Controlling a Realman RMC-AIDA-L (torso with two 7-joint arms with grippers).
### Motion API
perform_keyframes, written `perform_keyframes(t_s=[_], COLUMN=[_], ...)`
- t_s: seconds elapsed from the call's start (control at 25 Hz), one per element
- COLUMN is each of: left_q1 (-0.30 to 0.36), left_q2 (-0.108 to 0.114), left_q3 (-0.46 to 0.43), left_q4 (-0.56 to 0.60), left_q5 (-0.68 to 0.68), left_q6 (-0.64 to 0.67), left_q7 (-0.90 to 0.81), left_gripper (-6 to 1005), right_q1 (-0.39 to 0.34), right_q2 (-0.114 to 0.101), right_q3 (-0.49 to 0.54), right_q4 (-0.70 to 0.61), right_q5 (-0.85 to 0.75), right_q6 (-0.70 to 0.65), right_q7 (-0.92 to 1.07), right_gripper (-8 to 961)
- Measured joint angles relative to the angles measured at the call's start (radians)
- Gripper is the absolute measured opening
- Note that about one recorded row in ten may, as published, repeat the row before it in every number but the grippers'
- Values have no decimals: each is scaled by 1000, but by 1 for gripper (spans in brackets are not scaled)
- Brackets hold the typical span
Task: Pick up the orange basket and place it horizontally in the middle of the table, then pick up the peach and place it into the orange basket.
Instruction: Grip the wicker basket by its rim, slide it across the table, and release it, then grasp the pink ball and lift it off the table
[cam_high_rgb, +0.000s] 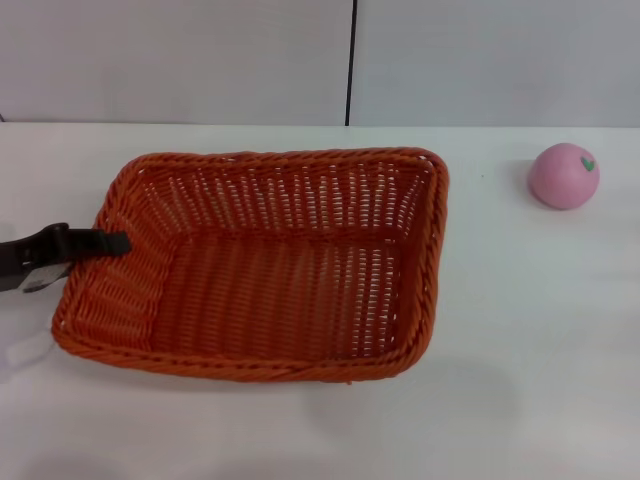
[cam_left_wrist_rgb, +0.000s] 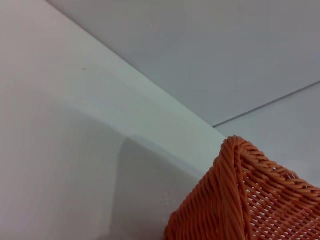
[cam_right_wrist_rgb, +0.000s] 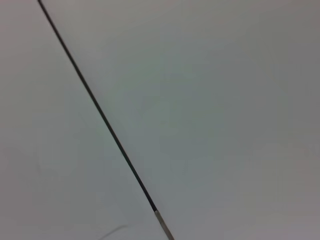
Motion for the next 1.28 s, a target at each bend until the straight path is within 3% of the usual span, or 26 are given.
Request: perform_keyframes(t_s=[0.56, 0.8, 0.96, 1.0, 1.04, 1.12, 1.16, 1.2, 1.28], left_q1=[37, 39, 32, 15, 3, 3, -4, -12, -14], left_q2=[4, 7, 14, 26, 40, 40, 53, 86, 98], left_q3=[-25, -31, -41, -79, -128, -128, -160, -225, -258], left_q4=[10, 21, 31, 35, 34, 34, 30, 23, 23], left_q5=[-1, -2, -3, -8, -11, -11, -11, -13, -21], left_q6=[18, 42, 65, 94, 119, 119, 137, 160, 165], left_q7=[3, 6, 10, 31, 50, 50, 59, 82, 104], left_gripper=[199, 412, 496, 517, 690, 691, 692, 692, 693], right_q1=[-1, 0, 0, 0, 0, -1, -1, -4, -6], right_q2=[-2, -2, -3, -3, -3, -4, -4, -4, -4], right_q3=[5, 5, 5, 3, 2, -1, -1, -2, -2], right_q4=[10, 10, 10, 10, 10, 10, 10, 7, 6], right_q5=[3, 4, 3, 3, 3, 3, 3, 3, 3], right_q6=[2, 2, 2, 2, 1, 1, 1, 1, 1], right_q7=[1, 1, 3, 7, 12, 24, 24, 30, 30], right_gripper=[497, 503, 507, 508, 509, 511, 512, 513, 515])
